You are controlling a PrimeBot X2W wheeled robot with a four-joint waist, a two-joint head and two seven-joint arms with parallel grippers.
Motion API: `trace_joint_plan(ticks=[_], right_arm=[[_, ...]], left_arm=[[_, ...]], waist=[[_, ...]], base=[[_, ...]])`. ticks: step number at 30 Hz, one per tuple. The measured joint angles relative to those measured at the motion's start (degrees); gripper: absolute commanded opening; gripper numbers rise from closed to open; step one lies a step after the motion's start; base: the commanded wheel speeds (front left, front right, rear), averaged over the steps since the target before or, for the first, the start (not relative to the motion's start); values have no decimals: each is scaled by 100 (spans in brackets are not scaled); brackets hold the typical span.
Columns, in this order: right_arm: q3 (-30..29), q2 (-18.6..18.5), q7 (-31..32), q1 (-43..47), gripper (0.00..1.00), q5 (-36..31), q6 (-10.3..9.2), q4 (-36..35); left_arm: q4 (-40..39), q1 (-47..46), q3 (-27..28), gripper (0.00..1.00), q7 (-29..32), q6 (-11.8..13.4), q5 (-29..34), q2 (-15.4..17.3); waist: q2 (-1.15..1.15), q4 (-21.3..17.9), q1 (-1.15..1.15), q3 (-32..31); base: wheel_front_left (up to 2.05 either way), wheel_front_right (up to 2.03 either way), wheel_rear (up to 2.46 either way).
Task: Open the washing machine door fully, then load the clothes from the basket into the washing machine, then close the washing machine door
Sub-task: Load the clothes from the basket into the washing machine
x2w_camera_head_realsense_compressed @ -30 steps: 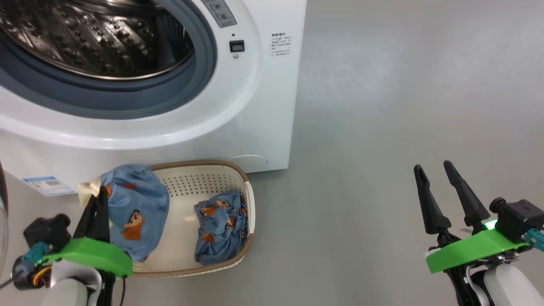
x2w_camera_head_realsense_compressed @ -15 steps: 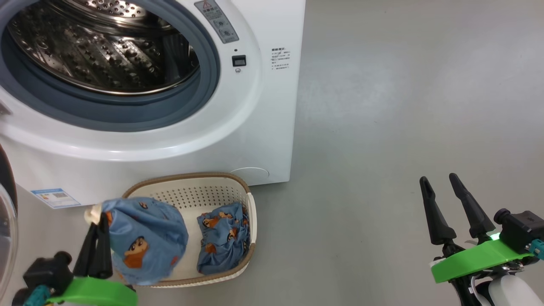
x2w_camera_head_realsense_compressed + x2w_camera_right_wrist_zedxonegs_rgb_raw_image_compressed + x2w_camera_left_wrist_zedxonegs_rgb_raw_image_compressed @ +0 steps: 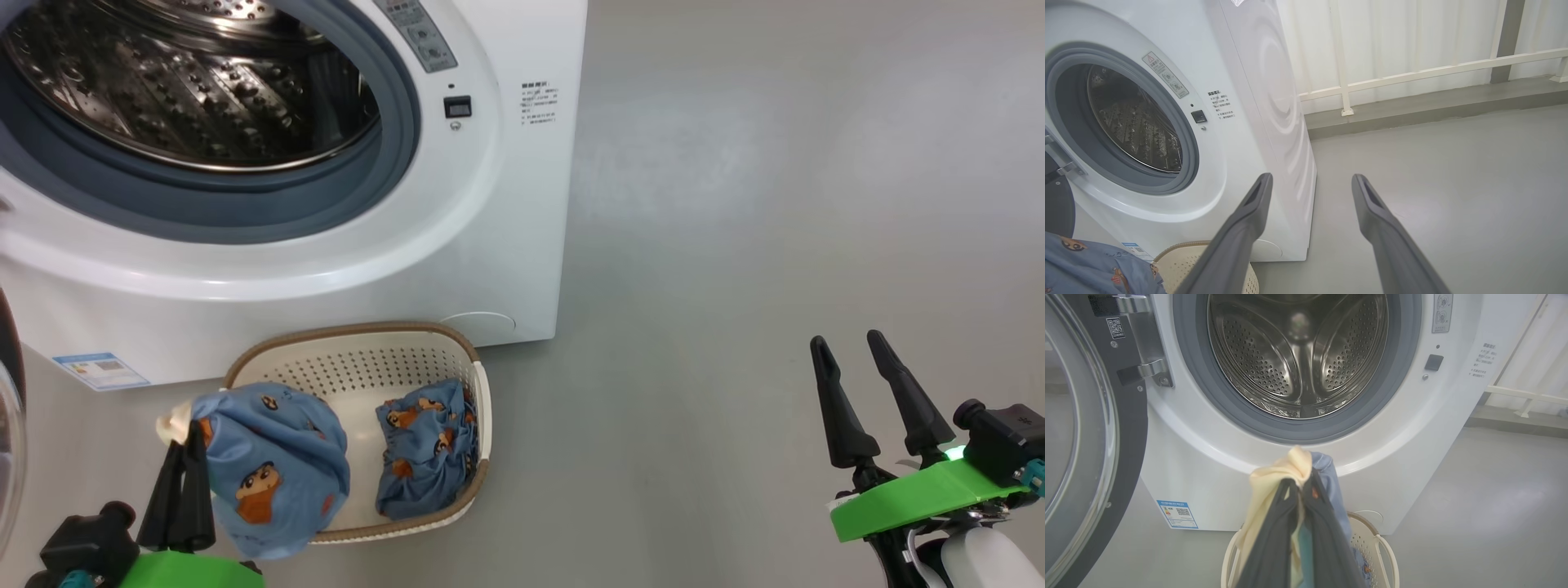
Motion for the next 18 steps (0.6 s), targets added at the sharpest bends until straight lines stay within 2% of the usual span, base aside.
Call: trace_joint_plan(ticks=[7, 18], right_arm=[[-30, 32, 0, -5, 100, 0, 0, -57], [-48, 140, 0, -194, 100, 0, 0, -113]], left_arm=[[-7, -179, 105, 0, 0, 0, -5, -18], [13, -1582, 58, 0, -1, 0, 0, 86]], waist=[[0, -30, 0, 207], [0, -73, 0, 718]], base=[[0, 0, 0], [0, 0, 0]])
